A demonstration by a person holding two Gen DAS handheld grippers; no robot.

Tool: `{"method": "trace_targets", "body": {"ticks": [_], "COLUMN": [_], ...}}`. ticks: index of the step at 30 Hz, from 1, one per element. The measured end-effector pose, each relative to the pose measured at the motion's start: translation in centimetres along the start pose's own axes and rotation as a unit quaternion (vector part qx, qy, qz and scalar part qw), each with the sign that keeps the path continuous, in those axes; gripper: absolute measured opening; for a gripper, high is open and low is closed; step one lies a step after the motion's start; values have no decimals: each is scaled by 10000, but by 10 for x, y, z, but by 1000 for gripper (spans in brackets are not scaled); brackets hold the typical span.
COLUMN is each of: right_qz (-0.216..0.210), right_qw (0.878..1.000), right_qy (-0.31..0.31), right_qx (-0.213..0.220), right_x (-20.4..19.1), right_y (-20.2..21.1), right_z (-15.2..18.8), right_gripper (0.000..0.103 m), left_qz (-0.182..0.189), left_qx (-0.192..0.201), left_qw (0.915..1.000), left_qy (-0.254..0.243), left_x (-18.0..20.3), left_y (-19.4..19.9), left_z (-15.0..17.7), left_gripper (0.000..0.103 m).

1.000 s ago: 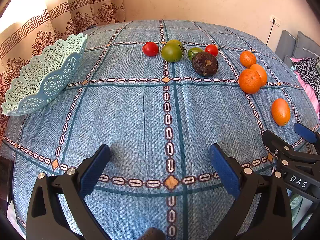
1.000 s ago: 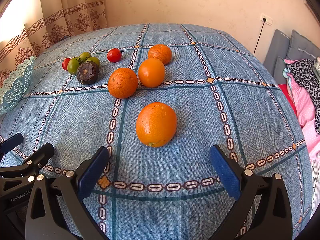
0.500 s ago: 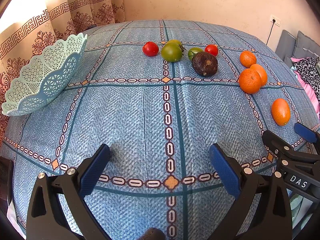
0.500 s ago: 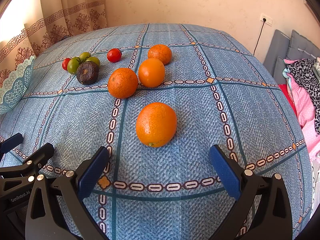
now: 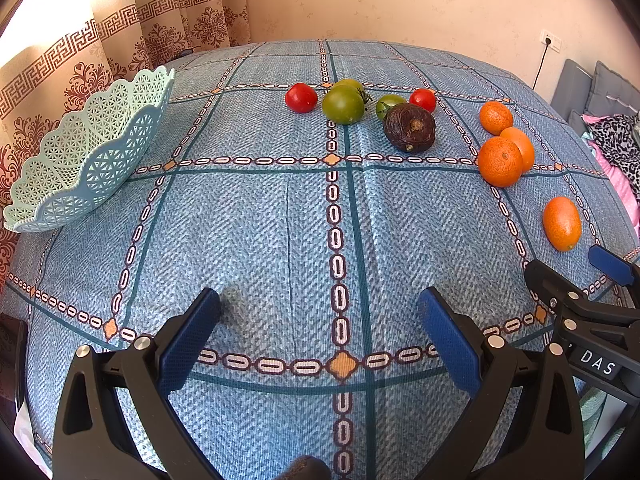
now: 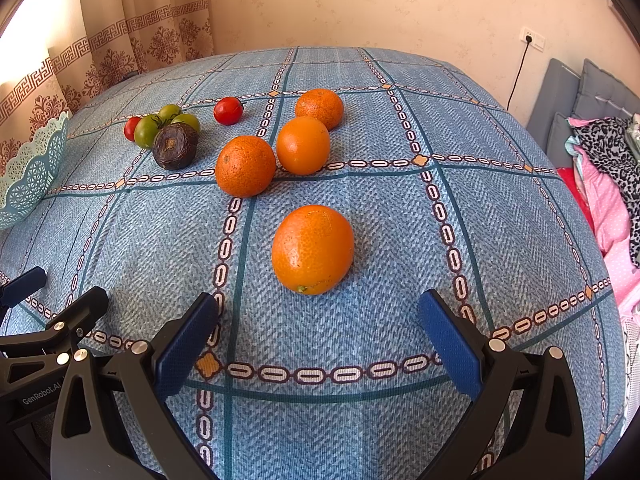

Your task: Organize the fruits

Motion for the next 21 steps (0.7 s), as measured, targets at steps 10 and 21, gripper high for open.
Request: {"method": "trace_targets", "body": {"ticks": [10, 21], "right_qz": [-32, -101], "right_qw": [10000, 9999], "right_qy": [-12, 35], "right_qx": [-6, -36], "right_x": [5, 11], "right_y": [0, 2], "right_z": [-1, 2], "right_gripper": [98, 98], "left_qz": [-8, 9], "left_qx": [0, -7], "left_qw": [10000, 10000], "left_qy": [-10, 6], "left_x": [-1, 0], "left_y": [1, 0], "left_z": [0, -1], "left_gripper": [101, 100]}}
Point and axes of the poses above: each gripper's, at about its wrist camera, not at the fingertips, and y roughly against the way its jaws point, x to its right, z to its underside, the point moved 3 cm from there along -y, roughly the way its jaws point, and after that the axes turned 11 degrees about x, right-handed, at the moved point
